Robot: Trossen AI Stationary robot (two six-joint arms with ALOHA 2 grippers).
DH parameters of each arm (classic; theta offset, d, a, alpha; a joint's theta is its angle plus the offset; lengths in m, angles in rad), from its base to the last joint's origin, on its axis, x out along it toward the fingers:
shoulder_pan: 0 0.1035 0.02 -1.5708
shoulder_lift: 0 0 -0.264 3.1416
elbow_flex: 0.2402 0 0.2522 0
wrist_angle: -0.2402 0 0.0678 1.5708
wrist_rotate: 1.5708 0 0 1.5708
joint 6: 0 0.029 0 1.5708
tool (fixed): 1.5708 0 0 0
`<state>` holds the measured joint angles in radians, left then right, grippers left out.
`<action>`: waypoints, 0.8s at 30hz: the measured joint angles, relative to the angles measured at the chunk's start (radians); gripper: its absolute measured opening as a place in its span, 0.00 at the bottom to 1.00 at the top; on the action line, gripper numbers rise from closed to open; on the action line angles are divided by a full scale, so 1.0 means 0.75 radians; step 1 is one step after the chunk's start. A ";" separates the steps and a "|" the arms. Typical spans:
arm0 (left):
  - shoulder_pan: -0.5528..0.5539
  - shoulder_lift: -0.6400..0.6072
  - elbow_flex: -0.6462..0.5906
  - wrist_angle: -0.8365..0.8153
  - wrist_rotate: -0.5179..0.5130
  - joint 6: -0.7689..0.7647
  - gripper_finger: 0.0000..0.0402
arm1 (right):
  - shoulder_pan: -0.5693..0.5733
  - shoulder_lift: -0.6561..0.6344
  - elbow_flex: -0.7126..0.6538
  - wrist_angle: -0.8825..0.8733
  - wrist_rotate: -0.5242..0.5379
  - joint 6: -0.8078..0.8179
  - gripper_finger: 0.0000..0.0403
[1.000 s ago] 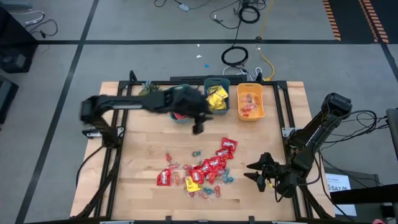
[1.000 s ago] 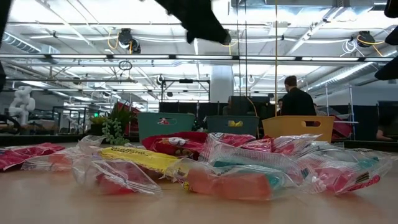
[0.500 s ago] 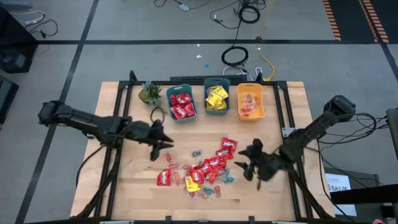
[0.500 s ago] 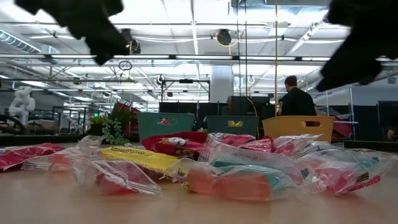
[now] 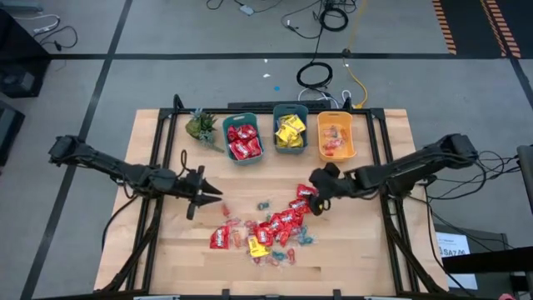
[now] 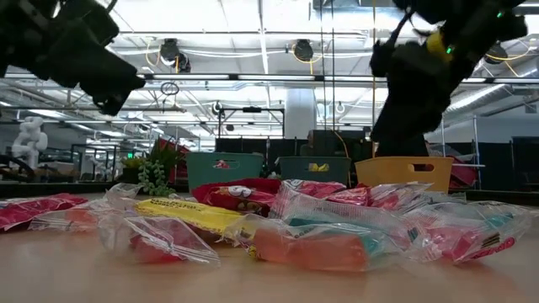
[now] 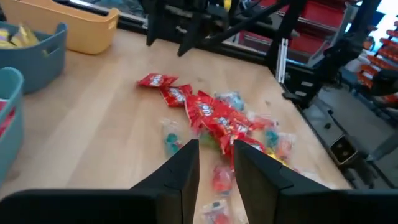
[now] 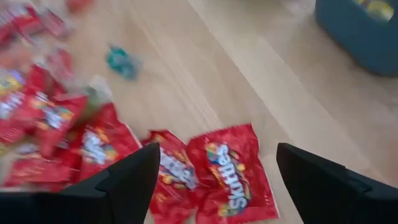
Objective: Sort candy
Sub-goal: Put the red candy into the green bin
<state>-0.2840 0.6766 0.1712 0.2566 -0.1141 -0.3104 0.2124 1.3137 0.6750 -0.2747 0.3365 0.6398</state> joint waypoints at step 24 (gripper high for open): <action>0.042 -0.292 -0.186 -0.087 -0.142 0.205 0.27 | -0.095 0.505 0.190 -0.069 -0.136 0.000 0.30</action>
<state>-0.2526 0.4577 0.0315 0.1916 -0.2205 -0.1568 0.1413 1.6924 0.8175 -0.3267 0.2343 0.6399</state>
